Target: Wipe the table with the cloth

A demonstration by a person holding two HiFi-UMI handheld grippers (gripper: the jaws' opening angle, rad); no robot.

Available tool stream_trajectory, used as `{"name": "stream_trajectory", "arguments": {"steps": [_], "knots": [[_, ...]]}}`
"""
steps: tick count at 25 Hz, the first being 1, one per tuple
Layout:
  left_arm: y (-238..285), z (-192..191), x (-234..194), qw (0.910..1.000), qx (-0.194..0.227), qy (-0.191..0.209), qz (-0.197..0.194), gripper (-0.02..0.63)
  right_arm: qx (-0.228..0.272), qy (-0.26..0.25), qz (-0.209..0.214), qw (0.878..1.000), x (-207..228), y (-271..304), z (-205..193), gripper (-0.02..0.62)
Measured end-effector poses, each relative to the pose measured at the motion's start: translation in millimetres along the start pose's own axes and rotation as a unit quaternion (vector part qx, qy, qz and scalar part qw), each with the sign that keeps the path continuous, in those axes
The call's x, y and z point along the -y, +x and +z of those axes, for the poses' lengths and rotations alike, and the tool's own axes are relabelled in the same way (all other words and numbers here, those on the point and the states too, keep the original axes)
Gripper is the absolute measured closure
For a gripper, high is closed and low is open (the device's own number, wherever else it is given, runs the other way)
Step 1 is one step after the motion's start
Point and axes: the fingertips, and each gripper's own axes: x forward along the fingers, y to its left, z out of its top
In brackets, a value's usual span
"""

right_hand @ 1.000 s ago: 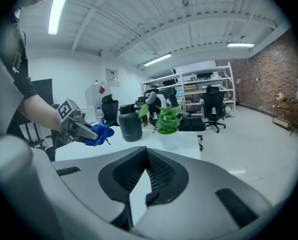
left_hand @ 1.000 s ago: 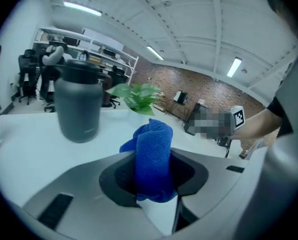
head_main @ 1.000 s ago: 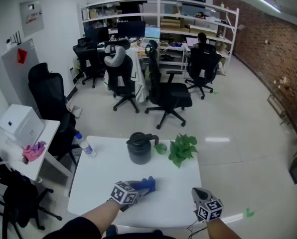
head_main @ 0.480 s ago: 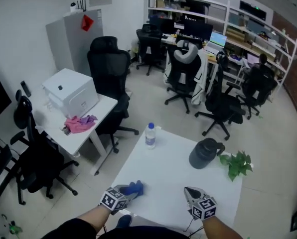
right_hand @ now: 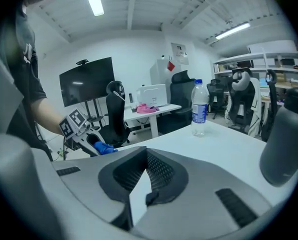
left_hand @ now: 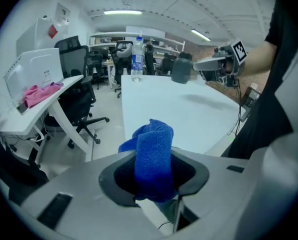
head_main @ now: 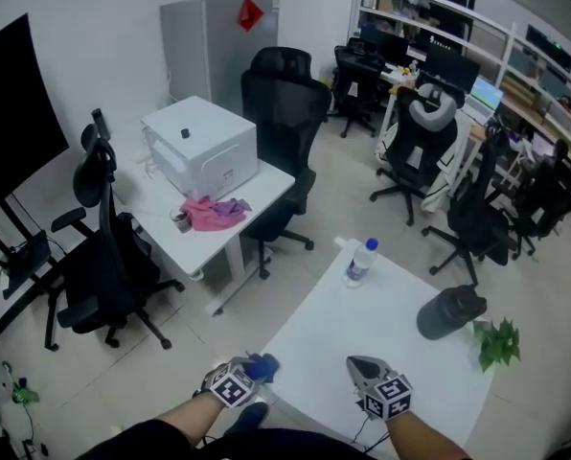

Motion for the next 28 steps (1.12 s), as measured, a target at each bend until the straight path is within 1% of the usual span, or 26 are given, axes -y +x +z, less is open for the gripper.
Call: {"name": "stream_trajectory", "arguments": {"steps": [2, 4, 6, 7, 8, 9, 11, 13, 14, 15, 16, 17, 18, 21, 24, 26, 28], "knots": [[2.9, -4.2, 0.3, 0.9999, -0.013, 0.007, -0.004, 0.46, -0.002, -0.003, 0.005, 1.0, -8.9, 7.6, 3.2, 0.583], [4.4, -5.2, -1.3, 0.9997, -0.023, 0.001, -0.011, 0.453, -0.003, -0.003, 0.006, 1.0, -12.4, 9.3, 3.1, 0.583], [3.5, -3.3, 1.2, 0.9991, -0.032, -0.009, -0.024, 0.432, -0.002, -0.002, 0.003, 1.0, -10.6, 4.7, 2.0, 0.583], [0.9, 0.2, 4.4, 0.9988, -0.033, -0.015, -0.032, 0.406, -0.002, 0.0, 0.001, 1.0, -8.7, 0.3, 1.7, 0.583], [-3.1, 6.3, 7.8, 0.9986, -0.029, -0.018, -0.04, 0.336, 0.0, 0.003, -0.003, 1.0, -6.4, -4.9, 1.8, 0.583], [-7.6, 15.0, 10.0, 0.9987, -0.021, -0.017, -0.044, 0.296, 0.003, 0.005, -0.007, 1.0, -3.5, -10.2, 2.0, 0.583], [-16.4, 42.1, 10.6, 0.999, 0.008, -0.012, -0.043, 0.278, 0.013, 0.012, -0.019, 1.0, 5.4, -22.9, 2.3, 0.583], [-23.9, 85.3, 15.1, 0.9962, 0.064, -0.027, -0.051, 0.278, 0.023, 0.021, -0.035, 0.999, 19.5, -41.1, 1.0, 0.583], [-27.3, 111.9, 20.1, 0.9919, 0.101, -0.045, -0.063, 0.278, 0.028, 0.026, -0.045, 0.998, 28.0, -51.8, 0.1, 0.583], [-30.0, 139.6, 26.9, 0.9855, 0.138, -0.062, -0.077, 0.279, 0.034, 0.031, -0.055, 0.997, 37.1, -62.8, -0.8, 0.583], [-30.9, 166.7, 35.7, 0.9779, 0.171, -0.074, -0.094, 0.292, 0.041, 0.037, -0.067, 0.996, 47.1, -74.3, -1.9, 0.583], [-28.9, 192.1, 46.8, 0.9706, 0.199, -0.077, -0.112, 0.332, 0.048, 0.044, -0.08, 0.995, 58.2, -86.5, -3.6, 0.583], [-23.9, 215.6, 60.6, 0.9641, 0.22, -0.071, -0.13, 0.374, 0.054, 0.053, -0.094, 0.993, 70.5, -100.2, -6.1, 0.583], [3.7, 274.4, 111.7, 0.9499, 0.257, -0.03, -0.175, 0.486, 0.08, 0.087, -0.143, 0.983, 110.8, -147.0, -16.7, 0.583], [34.9, 316.5, 152.8, 0.9391, 0.283, -0.018, -0.194, 0.603, 0.107, 0.124, -0.184, 0.969, 146.7, -190.0, -30.2, 0.583], [56.1, 336.4, 172.4, 0.9359, 0.29, -0.019, -0.198, 0.603, 0.115, 0.139, -0.208, 0.961, 166.6, -212.8, -39.3, 0.583], [76.5, 349.4, 189.0, 0.9372, 0.284, -0.026, -0.2, 0.603, 0.118, 0.148, -0.229, 0.955, 182.9, -230.8, -46.0, 0.584]]}}
